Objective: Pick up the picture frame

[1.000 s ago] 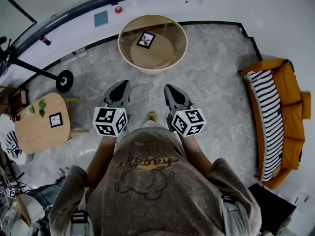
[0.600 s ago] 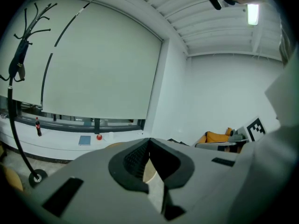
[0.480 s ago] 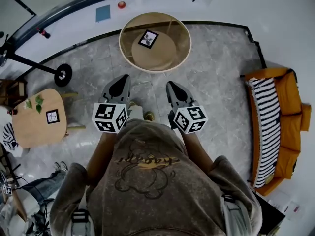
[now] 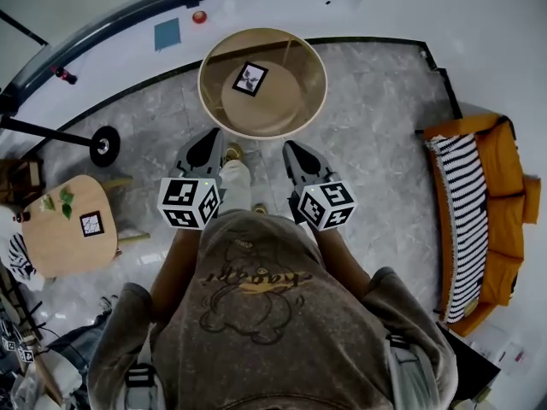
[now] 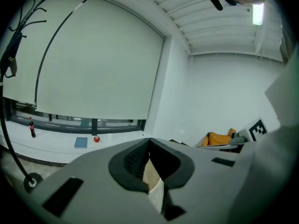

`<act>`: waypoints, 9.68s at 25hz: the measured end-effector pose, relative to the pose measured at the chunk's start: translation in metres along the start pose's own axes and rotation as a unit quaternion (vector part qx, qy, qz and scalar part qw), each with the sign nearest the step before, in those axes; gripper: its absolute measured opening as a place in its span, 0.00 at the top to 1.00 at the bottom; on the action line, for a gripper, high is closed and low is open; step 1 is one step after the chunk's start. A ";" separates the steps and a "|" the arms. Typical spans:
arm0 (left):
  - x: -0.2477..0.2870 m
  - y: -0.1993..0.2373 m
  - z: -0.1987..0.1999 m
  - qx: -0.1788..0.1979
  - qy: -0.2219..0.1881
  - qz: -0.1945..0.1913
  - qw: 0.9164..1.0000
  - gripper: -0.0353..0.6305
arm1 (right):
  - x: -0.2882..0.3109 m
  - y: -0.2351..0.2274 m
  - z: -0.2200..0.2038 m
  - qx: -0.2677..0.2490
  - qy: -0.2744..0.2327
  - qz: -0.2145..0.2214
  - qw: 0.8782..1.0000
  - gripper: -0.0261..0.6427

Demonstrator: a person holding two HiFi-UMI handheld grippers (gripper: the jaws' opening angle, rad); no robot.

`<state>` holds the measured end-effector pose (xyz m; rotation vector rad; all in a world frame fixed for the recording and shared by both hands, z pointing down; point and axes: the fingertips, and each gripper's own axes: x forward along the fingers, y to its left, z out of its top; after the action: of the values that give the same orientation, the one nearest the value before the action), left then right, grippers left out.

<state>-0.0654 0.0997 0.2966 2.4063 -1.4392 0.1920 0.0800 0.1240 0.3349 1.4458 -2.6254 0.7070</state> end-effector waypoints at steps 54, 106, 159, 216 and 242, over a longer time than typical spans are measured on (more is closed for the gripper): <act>0.280 0.169 0.101 0.004 0.057 -0.091 0.994 0.92 | 0.270 -0.116 0.130 0.019 0.012 -0.084 0.996 0.93; 0.410 0.225 -0.167 -0.029 0.146 -0.053 0.987 0.92 | 0.390 -0.255 -0.101 0.043 0.103 -0.064 0.992 0.93; 0.462 0.244 -0.330 -0.052 0.310 -0.038 0.949 0.69 | 0.423 -0.308 -0.256 0.154 0.242 -0.112 0.951 0.69; 0.450 0.236 -0.343 -0.067 0.324 -0.037 0.943 0.81 | 0.421 -0.310 -0.266 0.174 0.262 -0.166 0.934 0.81; 0.409 0.199 -0.110 -0.082 0.220 0.006 0.972 0.82 | 0.386 -0.247 -0.033 0.093 0.176 -0.142 0.970 0.82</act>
<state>-0.0369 -0.2883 0.5561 2.0549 -1.2119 0.5498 0.0599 -0.2777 0.5575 1.5318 -2.0826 1.0800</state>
